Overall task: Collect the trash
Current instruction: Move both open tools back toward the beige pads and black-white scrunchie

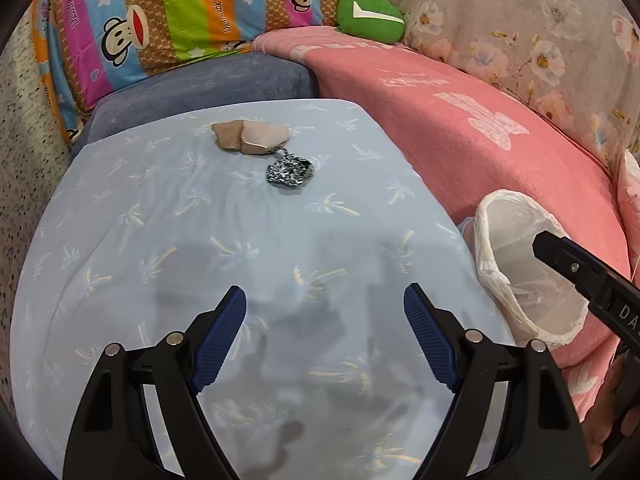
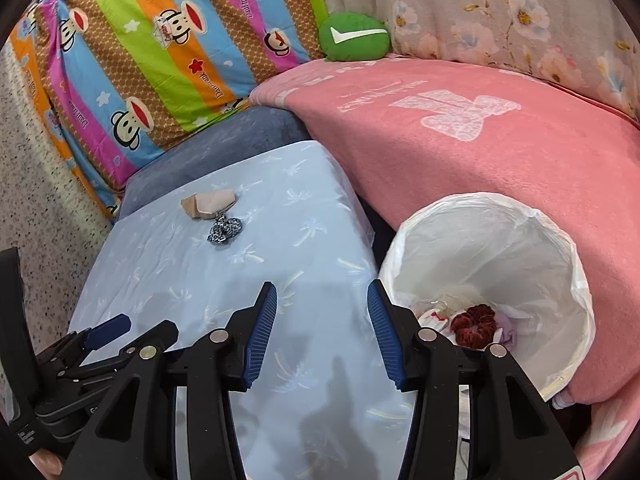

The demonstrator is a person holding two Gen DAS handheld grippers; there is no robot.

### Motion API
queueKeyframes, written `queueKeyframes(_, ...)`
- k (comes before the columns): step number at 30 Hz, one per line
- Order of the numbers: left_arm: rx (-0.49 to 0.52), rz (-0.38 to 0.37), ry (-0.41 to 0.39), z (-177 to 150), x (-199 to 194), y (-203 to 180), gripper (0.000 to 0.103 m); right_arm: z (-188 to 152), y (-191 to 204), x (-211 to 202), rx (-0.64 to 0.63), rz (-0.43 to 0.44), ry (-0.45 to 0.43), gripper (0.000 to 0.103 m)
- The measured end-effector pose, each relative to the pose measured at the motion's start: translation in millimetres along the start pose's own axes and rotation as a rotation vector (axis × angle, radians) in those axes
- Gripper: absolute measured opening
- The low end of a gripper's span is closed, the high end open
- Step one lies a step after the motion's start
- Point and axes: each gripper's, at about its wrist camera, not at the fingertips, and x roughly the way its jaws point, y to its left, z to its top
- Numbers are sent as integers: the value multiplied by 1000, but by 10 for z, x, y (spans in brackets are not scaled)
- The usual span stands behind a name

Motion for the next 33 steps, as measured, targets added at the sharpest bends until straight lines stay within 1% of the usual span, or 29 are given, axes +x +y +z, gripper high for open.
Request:
queueKeyframes(11, -51, 35, 9, 27, 77, 424, 81, 43, 419, 308, -45, 27, 46, 49)
queueKeyframes(14, -65, 46, 6, 76, 97, 561, 85, 73, 551, 420, -55, 38, 56, 52)
queueKeyframes(17, -80, 57, 1, 125, 111, 695, 88, 120, 685, 555, -63, 55, 69, 52)
queueKeyframes(24, -121, 86, -12, 342, 214, 1013, 88, 229, 986, 923, -77, 81, 104, 53)
queueKeyframes(26, -128, 95, -21, 444, 262, 1095, 89, 272, 1070, 1035, -79, 89, 111, 56)
queueKeyframes(33, -142, 113, -20, 744, 527, 1258, 90, 415, 1360, 1488, -95, 100, 138, 57)
